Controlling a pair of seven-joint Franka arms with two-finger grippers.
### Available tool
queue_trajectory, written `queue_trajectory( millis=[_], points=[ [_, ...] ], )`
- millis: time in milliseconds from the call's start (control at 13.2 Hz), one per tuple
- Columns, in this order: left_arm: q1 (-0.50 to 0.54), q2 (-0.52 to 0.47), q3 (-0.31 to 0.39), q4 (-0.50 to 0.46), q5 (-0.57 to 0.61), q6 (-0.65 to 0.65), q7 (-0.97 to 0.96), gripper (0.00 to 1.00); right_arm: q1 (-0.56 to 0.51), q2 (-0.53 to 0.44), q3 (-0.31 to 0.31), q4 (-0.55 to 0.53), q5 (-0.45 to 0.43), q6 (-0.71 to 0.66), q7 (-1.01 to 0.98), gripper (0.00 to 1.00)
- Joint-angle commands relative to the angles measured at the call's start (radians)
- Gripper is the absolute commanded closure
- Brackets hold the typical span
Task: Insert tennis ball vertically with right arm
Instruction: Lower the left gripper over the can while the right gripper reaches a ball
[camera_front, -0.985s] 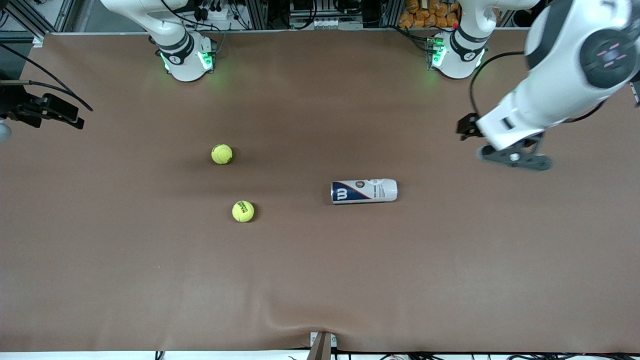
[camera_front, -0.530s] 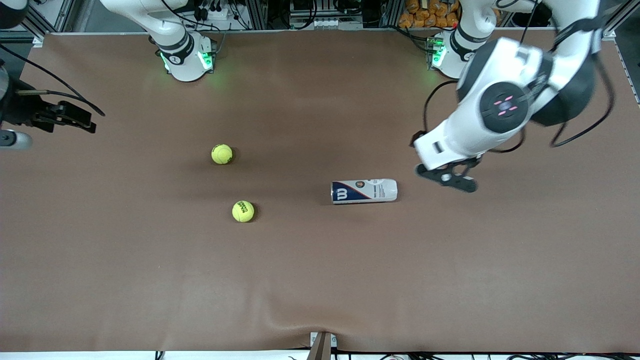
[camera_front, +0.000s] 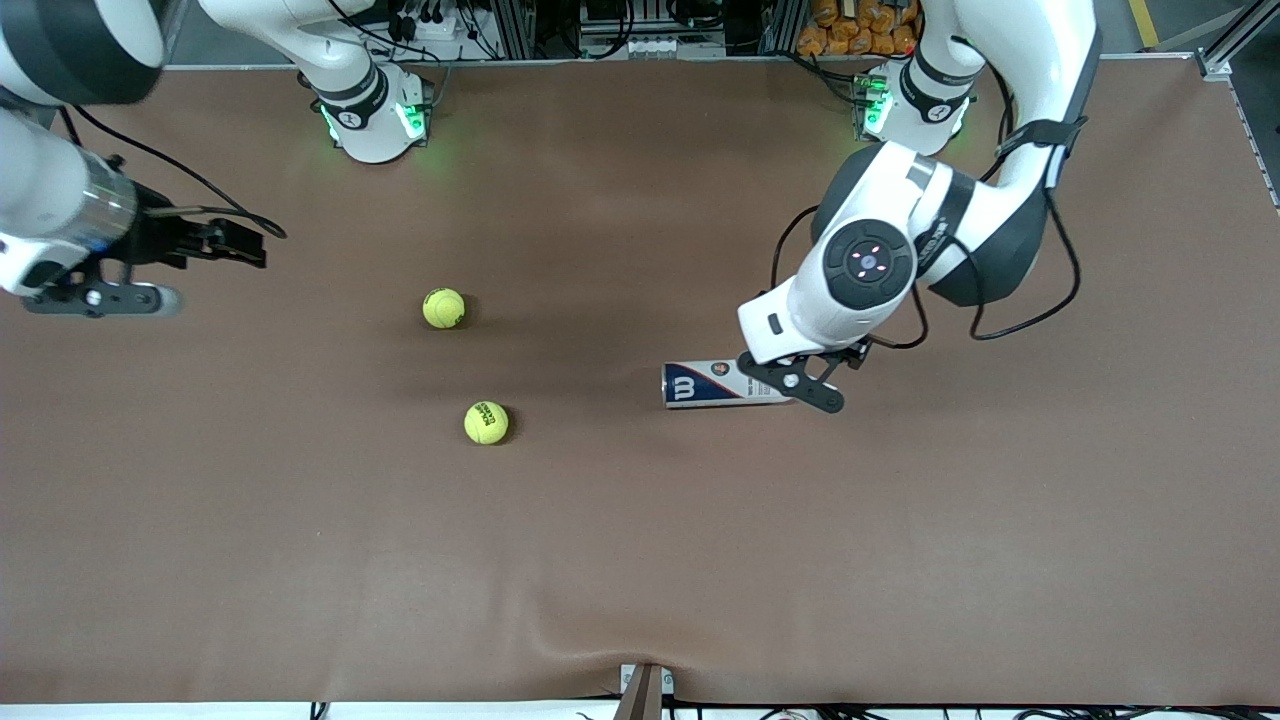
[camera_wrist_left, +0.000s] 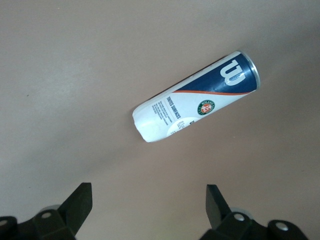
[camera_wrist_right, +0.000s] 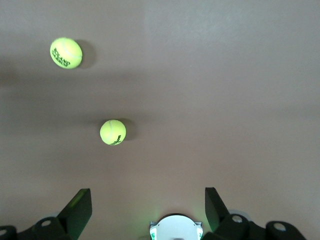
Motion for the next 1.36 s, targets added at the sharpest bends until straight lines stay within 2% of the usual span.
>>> queue_trajectory(
  millis=[0,606,909,1136,1288],
  points=[
    [0.000,0.003,0.007,0.028,-0.001,-0.008,0.035,0.00,0.037,-0.002,-0.005,-0.100,-0.002,0.076,0.019,0.00],
    [0.000,0.011,0.005,0.026,0.054,-0.008,0.090,0.00,0.160,-0.001,-0.005,-0.361,0.004,0.338,0.116,0.00],
    [-0.015,0.039,0.007,0.028,0.056,-0.004,0.138,0.00,0.180,0.004,-0.003,-0.473,0.004,0.459,0.121,0.00],
    [-0.045,0.069,0.007,0.031,0.084,0.027,0.141,0.00,0.180,0.025,-0.003,-0.507,0.009,0.522,0.124,0.00],
    [-0.075,0.100,0.007,0.043,0.097,0.071,0.190,0.00,0.181,0.065,-0.003,-0.510,0.066,0.562,0.124,0.00]
  ],
)
